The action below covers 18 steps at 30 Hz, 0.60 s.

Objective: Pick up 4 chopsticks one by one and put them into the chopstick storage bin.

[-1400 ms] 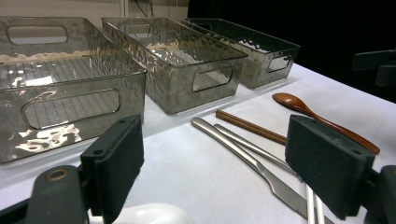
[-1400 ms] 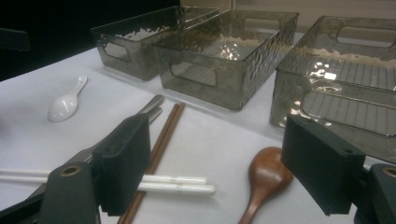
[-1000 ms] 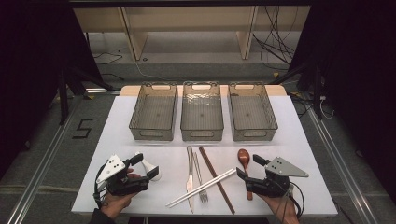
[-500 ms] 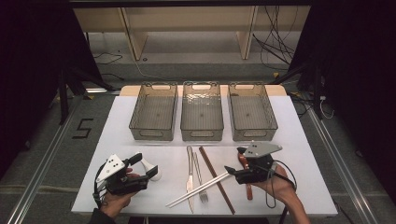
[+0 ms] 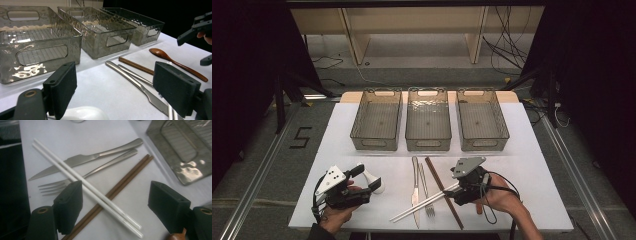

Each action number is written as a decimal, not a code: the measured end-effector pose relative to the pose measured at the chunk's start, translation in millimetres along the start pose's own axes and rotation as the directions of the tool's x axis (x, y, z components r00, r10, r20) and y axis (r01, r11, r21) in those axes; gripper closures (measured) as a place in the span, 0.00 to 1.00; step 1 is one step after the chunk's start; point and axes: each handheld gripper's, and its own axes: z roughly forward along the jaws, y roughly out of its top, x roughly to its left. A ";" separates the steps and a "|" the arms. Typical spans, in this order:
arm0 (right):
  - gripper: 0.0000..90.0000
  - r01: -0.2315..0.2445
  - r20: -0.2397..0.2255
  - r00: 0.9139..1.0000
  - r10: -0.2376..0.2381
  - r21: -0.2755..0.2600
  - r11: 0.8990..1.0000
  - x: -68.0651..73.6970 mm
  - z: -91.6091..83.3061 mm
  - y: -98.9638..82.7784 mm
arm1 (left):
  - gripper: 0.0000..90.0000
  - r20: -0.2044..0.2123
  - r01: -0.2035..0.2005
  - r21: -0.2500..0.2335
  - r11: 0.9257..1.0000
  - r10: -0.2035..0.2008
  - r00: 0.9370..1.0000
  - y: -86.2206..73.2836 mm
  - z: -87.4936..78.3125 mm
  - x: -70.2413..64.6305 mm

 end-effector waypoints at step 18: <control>0.41 0.157 -0.123 0.983 -0.139 0.154 0.975 19.2 36.0 4.7 | 0.21 -0.001 -0.006 0.004 1.000 0.006 1.000 0.3 -0.1 -0.2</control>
